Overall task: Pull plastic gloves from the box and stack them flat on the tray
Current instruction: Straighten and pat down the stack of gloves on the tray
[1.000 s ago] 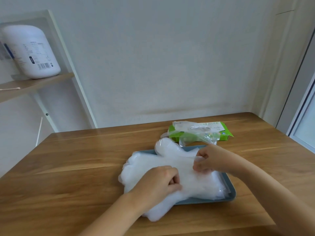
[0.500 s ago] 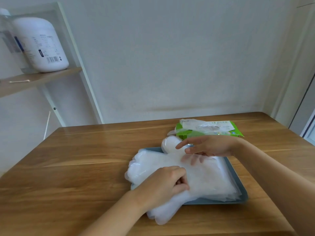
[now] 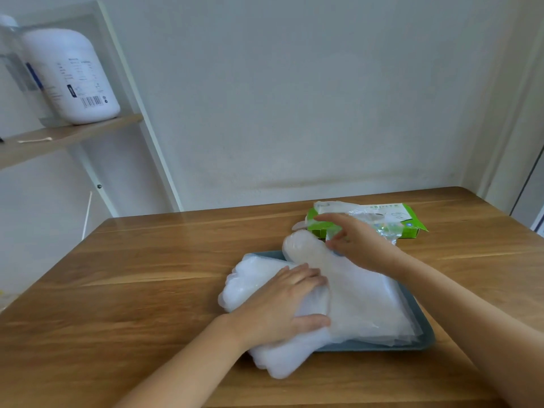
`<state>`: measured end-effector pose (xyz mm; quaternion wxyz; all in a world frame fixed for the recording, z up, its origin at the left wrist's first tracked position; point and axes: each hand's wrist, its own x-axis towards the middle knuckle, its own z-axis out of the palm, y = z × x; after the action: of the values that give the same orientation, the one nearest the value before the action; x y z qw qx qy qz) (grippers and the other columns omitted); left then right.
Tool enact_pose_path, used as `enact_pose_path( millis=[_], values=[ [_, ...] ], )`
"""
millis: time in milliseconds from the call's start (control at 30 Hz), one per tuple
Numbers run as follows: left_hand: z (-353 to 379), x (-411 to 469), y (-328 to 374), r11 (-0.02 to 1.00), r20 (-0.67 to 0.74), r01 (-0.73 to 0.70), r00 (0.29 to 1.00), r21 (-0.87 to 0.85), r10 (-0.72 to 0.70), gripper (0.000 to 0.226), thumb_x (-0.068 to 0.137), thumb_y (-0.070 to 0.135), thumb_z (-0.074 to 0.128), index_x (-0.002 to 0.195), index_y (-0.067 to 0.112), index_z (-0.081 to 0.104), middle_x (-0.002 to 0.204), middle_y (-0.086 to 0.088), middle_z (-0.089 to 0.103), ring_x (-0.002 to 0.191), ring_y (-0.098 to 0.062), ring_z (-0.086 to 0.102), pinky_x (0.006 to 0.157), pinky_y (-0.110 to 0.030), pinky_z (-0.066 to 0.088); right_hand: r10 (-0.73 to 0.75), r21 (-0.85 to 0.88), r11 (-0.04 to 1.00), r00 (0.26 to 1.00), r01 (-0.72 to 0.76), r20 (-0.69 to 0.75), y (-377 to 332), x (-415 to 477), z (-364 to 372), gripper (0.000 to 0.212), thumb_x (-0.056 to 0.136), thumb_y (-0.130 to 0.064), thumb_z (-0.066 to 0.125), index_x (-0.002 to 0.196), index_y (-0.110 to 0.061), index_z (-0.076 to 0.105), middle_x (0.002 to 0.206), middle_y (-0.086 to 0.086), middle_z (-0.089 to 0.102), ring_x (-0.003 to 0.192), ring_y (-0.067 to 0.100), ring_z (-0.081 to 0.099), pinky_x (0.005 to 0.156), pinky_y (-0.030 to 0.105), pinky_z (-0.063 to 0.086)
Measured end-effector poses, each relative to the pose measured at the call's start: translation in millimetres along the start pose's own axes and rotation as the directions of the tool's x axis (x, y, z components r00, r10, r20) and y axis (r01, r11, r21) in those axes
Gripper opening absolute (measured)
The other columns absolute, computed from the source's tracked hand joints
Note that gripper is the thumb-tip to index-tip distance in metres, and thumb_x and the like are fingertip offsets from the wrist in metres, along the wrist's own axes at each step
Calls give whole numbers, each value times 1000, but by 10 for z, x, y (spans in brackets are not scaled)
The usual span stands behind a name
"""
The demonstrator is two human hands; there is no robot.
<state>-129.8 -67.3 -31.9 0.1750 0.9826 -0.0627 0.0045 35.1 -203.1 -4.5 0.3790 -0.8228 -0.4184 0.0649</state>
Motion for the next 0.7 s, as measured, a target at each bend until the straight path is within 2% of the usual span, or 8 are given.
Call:
enact_pose_path(
  millis=[100, 167, 233, 300, 367, 433, 533, 700],
  values=[
    [29, -10, -75, 995, 89, 78, 993, 62, -83, 83, 88, 70, 40, 153, 34, 2, 161, 17, -4, 142, 8, -12, 118, -24, -10, -199, -135, 976, 952, 172, -231, -134, -242, 6, 22, 89, -7, 61, 108, -19, 66, 108, -6, 58, 78, 9, 57, 70, 16, 43],
    [40, -1, -90, 986, 123, 94, 986, 134, -111, 88, 86, 75, 33, 153, 32, -6, 160, 15, -12, 143, 3, -17, 120, -32, -10, -340, -259, 913, 939, 315, -54, -224, -448, -13, 13, 91, -13, 60, 99, -19, 68, 95, -8, 64, 79, 8, 60, 72, 21, 47],
    [43, 9, -85, 979, 134, 101, 983, 176, -125, 90, 84, 77, 28, 153, 32, -8, 160, 15, -14, 144, -1, -19, 120, -38, -11, -295, -289, 885, 919, 366, 260, -251, -589, 19, 18, 96, -22, 53, 106, -20, 67, 100, -8, 67, 89, 7, 60, 80, 20, 46],
    [50, 18, -91, 974, 139, 121, 979, 194, -149, 92, 82, 79, 26, 153, 32, -9, 159, 15, -17, 143, -1, -21, 120, -40, -11, -238, -263, 891, 875, 370, 422, -163, -613, 38, 29, 99, -31, 47, 122, -21, 61, 122, -8, 62, 109, 6, 56, 96, 16, 39],
    [51, 20, -79, 967, 153, 128, 975, 220, -163, 94, 82, 79, 27, 153, 30, -12, 159, 14, -21, 143, -2, -23, 120, -41, -11, -184, -290, 893, 867, 344, 464, -80, -590, 21, 44, 98, -40, 46, 139, -25, 47, 145, -12, 43, 131, 3, 40, 107, 9, 23],
    [42, 19, -57, 968, 166, 137, 971, 211, -173, 99, 82, 79, 31, 153, 27, -15, 158, 12, -22, 143, -2, -23, 120, -40, -11, -141, -355, 872, 868, 336, 477, -39, -538, 1, 50, 99, -40, 41, 147, -28, 32, 154, -14, 27, 141, 2, 23, 110, 13, 15],
    [9, 7, -13, 973, 157, 170, 968, 159, -195, 107, 81, 78, 38, 153, 19, -15, 160, 7, -20, 144, -1, -20, 121, -37, -10, -156, -401, 844, 878, 357, 453, -81, -412, 23, 47, 104, -30, 30, 150, -29, 23, 157, -13, 20, 146, 6, 5, 115, 21, 9],
    [-14, 7, 20, 969, 167, 210, 959, 133, -231, 112, 80, 79, 41, 151, 16, -18, 160, 1, -20, 145, -3, -18, 121, -36, -10, -19, -491, 838, 914, 236, 406, -46, -140, 126, 61, 101, -48, 24, 152, -29, -4, 160, -4, -9, 146, 18, -13, 116, 33, -7]
  ],
)
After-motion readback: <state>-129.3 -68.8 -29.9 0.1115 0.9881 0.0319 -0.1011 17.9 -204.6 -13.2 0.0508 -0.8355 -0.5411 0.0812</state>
